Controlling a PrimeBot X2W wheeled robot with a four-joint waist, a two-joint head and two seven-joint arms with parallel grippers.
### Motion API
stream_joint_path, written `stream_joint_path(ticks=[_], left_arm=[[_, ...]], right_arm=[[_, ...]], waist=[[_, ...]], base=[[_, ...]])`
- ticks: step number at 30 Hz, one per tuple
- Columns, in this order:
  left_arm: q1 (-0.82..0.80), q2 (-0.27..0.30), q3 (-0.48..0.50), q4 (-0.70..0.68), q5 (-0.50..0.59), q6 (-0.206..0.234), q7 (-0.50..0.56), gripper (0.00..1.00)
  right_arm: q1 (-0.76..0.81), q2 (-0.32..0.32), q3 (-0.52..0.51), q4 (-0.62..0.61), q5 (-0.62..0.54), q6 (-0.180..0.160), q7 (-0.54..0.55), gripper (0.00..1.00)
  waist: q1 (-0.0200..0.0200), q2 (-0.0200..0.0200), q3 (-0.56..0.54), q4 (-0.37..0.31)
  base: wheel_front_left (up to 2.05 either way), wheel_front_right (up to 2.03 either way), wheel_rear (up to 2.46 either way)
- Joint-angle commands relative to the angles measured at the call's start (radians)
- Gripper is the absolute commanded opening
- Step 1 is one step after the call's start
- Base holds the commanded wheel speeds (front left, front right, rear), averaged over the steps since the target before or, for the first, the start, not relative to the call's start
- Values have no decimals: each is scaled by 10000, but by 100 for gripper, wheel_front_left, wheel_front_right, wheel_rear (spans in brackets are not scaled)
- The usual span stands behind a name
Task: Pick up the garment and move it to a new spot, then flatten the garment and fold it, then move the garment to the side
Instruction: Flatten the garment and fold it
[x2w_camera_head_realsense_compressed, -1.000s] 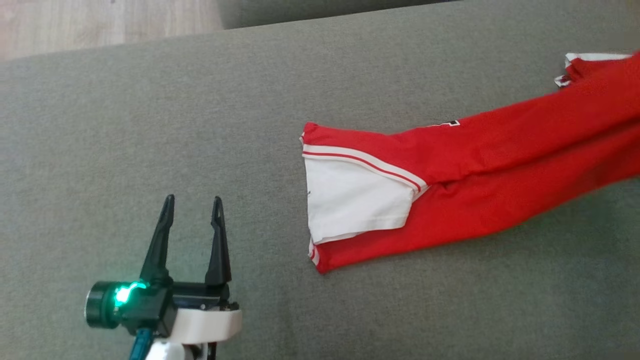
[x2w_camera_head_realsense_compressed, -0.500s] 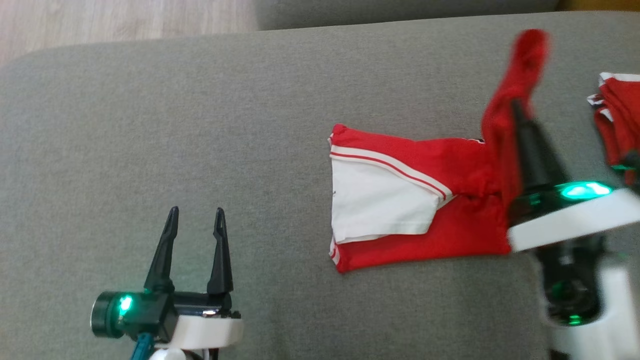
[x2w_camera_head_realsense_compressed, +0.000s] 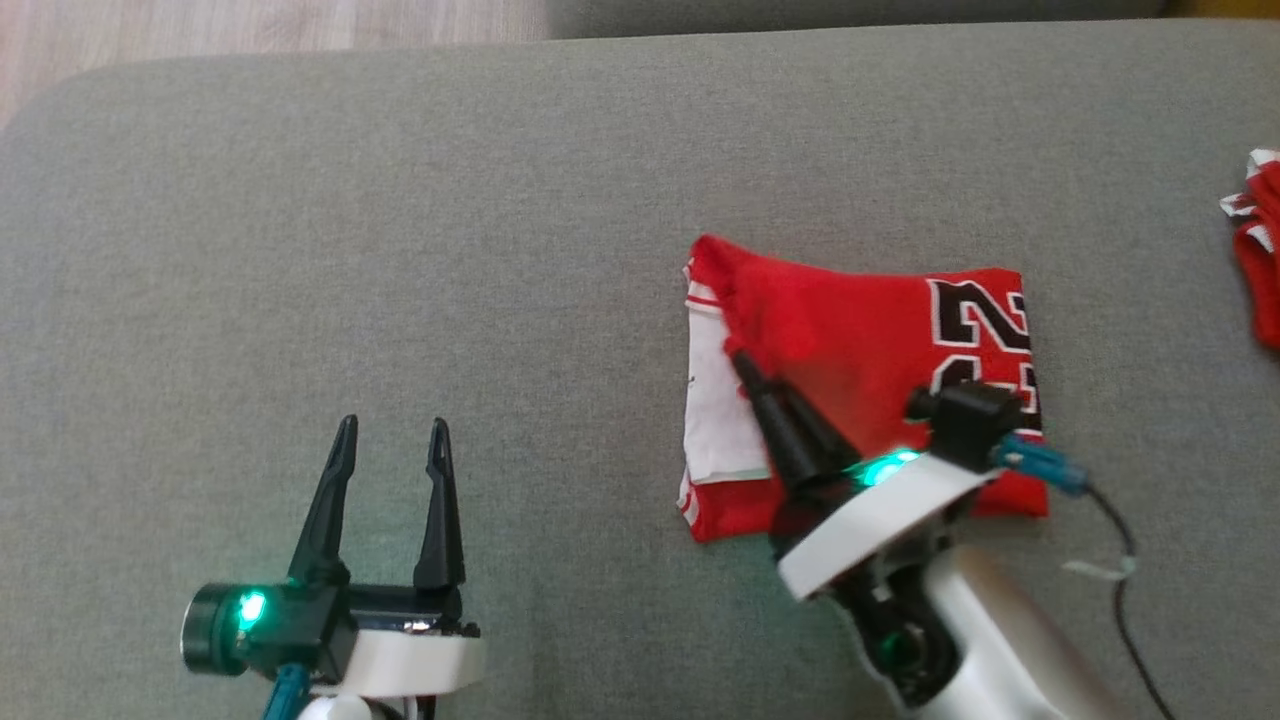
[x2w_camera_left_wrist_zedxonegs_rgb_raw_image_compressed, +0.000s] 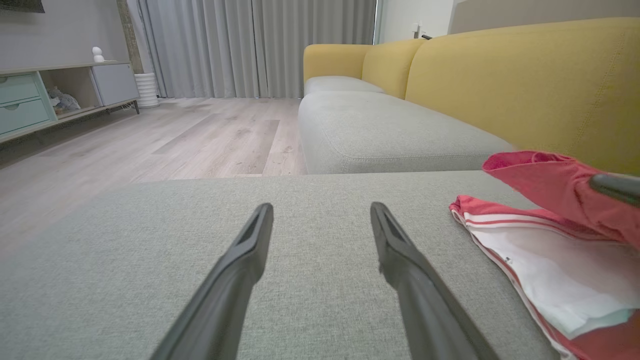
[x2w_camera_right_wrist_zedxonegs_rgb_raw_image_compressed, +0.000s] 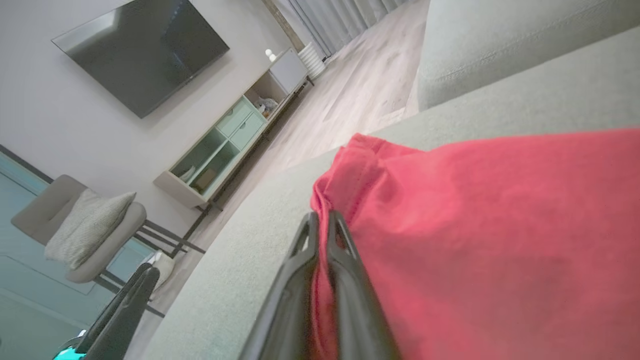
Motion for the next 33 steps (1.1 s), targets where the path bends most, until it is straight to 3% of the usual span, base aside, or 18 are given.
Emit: stream_joint_path(ticks=[1,6,9,15,20,33], left_arm=[[-265,-65,401,-265,86,-24,-93,100],[-178,-89,530,-272,88,-9,-93,100],[-112,-108,596,-286,45,-19,-93,100],[232,-141,661,-268,-139,35,-93,100],[840,-153,694,-243,-249,54,-93,100],[2137,-160,797,283,-253,-177,-93,100]], right_arm=[[-429,137,579,-218,212,-7,-352,100],[-596,137,370,211,40,-7,-1275,100],[-326,-113,-552,355,-398,-7,-2031,100],[1051,-1373,-2794,22,-1991,-7,-2517,100],[2622,-1136,-4463,-800,-2920,-7,-2528,100],[4616,-979,-4531,-971,-4587,-7,-2531,100]], waist=[[0,-1,-34,-12],[0,-1,-281,-145],[0,-1,-576,-240],[0,-1,-1499,-421],[0,-1,-2315,-677],[0,-1,-3544,-875]], base=[[0,0,0],[0,0,0],[0,0,0],[0,0,0],[0,0,0],[0,0,0]])
